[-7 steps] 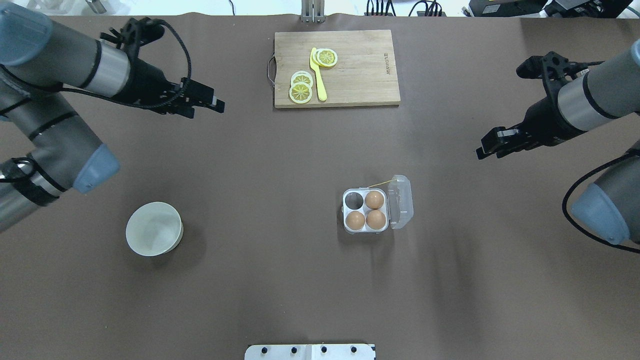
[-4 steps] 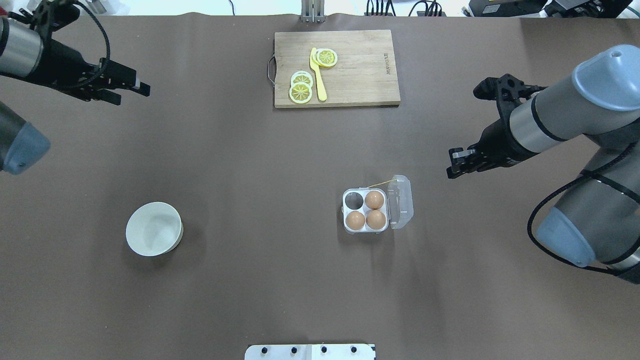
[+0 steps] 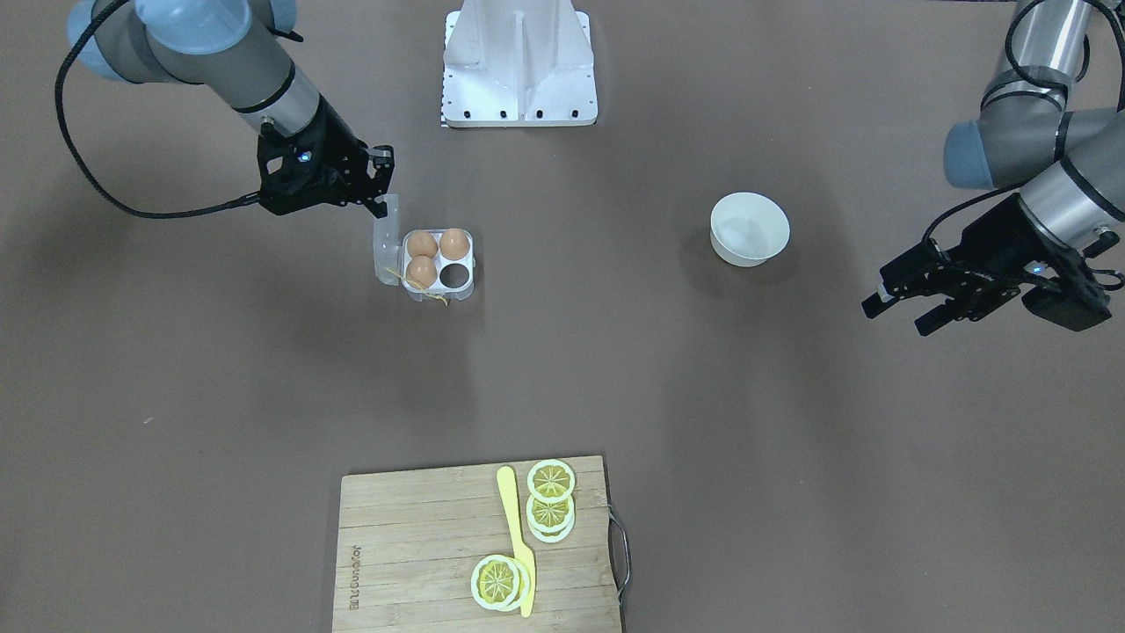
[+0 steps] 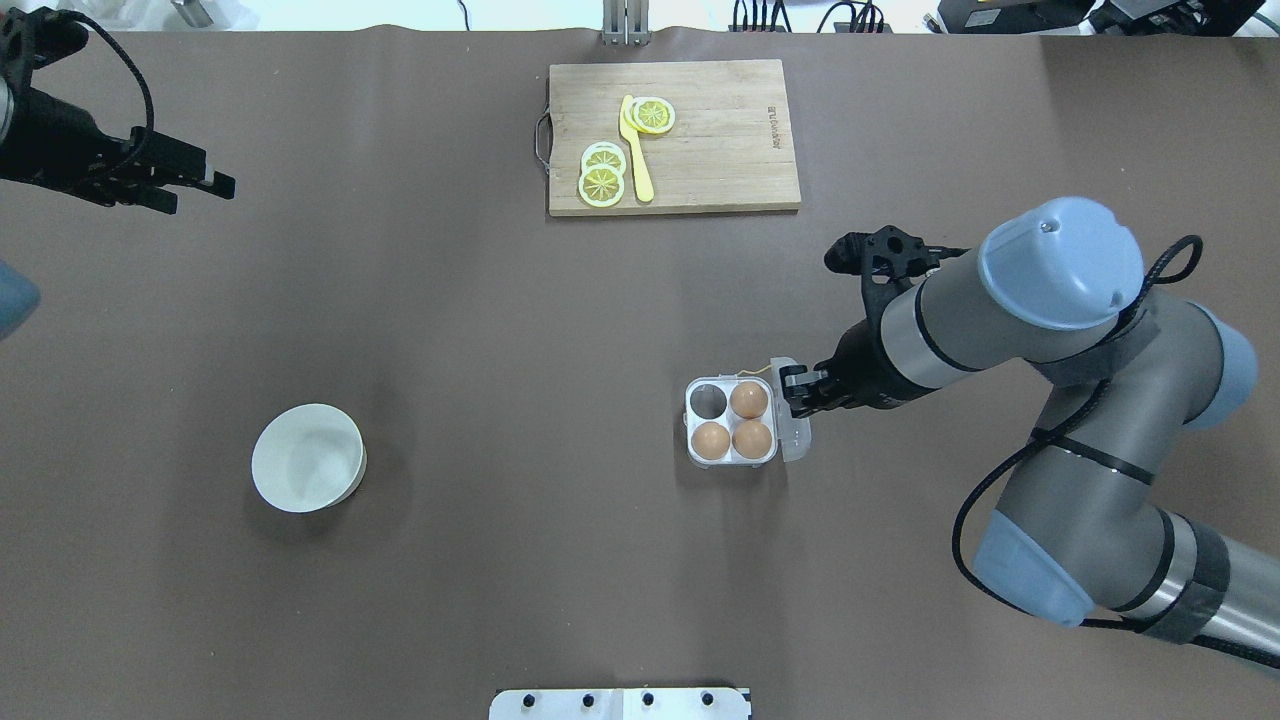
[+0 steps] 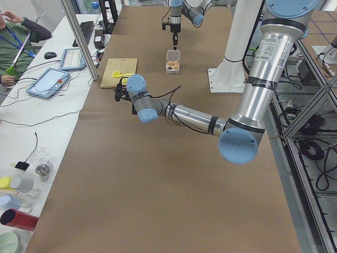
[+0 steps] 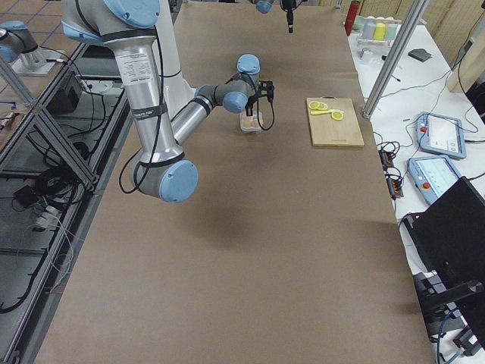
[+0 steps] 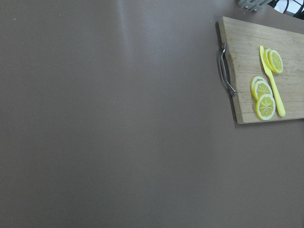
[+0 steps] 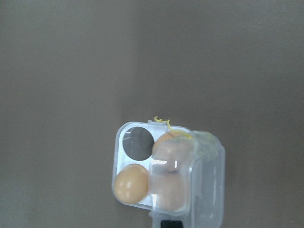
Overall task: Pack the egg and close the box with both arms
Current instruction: 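Push the open clear lid down over the eggs with the right gripper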
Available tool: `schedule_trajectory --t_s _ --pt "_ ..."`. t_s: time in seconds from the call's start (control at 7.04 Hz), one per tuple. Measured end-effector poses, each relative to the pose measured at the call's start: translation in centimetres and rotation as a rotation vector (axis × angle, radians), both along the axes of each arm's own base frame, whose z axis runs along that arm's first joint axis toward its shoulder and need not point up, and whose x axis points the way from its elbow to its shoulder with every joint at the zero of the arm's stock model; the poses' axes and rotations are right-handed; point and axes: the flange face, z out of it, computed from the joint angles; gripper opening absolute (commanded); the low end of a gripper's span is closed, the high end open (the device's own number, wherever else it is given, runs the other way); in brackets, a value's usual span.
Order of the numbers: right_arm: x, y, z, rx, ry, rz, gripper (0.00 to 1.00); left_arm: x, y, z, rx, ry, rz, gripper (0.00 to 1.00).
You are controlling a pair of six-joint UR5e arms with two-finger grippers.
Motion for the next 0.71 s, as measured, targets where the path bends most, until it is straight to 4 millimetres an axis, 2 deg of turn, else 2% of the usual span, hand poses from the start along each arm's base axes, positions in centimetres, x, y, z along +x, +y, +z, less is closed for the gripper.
schedule_trajectory --t_s 0.14,0.28,0.57,0.71 --pt "-1.6 1.0 -1.3 -0.003 -0.010 0.010 0.00 0.0 0.0 0.1 -0.002 -0.001 0.000 0.97" --pt "-2.4 1.6 -2.5 -0.008 -0.022 0.018 0.00 0.0 0.0 0.2 -0.003 -0.002 -0.001 0.97" --pt "-2.5 1.6 -5.1 -0.009 -0.061 0.033 0.00 -0.3 -0.1 0.3 -0.009 -0.005 -0.005 0.97" --pt "-2.0 0.8 -6.3 -0.009 -0.071 0.049 0.00 -1.2 -0.5 0.6 -0.016 -0.015 -0.017 0.97"
